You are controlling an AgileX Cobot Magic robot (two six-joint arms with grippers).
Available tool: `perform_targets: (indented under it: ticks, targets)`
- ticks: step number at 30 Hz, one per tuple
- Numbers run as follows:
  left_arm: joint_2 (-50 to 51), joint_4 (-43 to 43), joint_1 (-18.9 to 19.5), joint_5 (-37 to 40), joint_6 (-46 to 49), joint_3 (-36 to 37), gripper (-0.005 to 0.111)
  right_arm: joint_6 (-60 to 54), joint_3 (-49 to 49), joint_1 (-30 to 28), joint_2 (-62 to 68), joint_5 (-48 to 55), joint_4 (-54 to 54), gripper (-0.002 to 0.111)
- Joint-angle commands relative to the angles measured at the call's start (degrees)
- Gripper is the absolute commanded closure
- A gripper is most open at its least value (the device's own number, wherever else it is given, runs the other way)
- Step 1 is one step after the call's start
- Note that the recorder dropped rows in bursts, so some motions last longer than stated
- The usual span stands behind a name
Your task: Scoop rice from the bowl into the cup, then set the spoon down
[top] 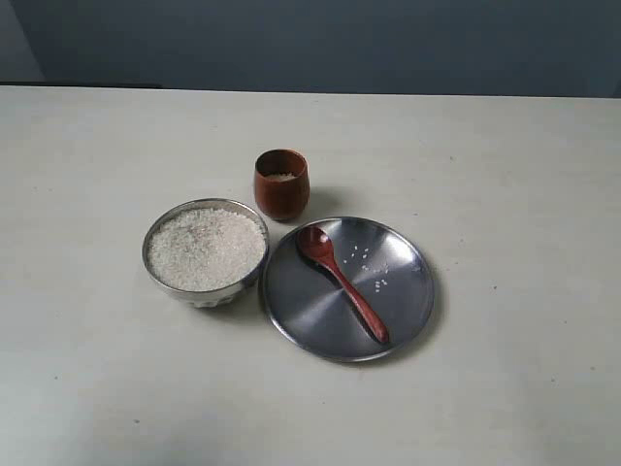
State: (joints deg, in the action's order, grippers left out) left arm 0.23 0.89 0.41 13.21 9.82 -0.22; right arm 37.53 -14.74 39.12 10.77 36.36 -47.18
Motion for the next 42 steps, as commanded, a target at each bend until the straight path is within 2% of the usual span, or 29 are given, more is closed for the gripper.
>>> perform_targets:
  ticks: [1,14,28,42]
  targets:
    - [-0.2,0.1,0.1,0.2,-5.5,0.2,0.106,0.2,0.1,0.0,-0.1,-0.2,-0.5,0.109]
    - [-0.2,0.1,0.1,0.4,-7.4,0.2,0.106,0.2,0.1,0.0,-0.1,-0.2,-0.5,0.109]
    - [-0.2,0.2,0.1,6.1,-7.6,0.2,0.106,0.2,0.1,0.0,-0.1,-0.2,-0.5,0.109]
    - [-0.2,0.4,0.1,6.1,-7.6,0.2,0.106,0.2,0.1,0.0,-0.1,-0.2,-0.5,0.109]
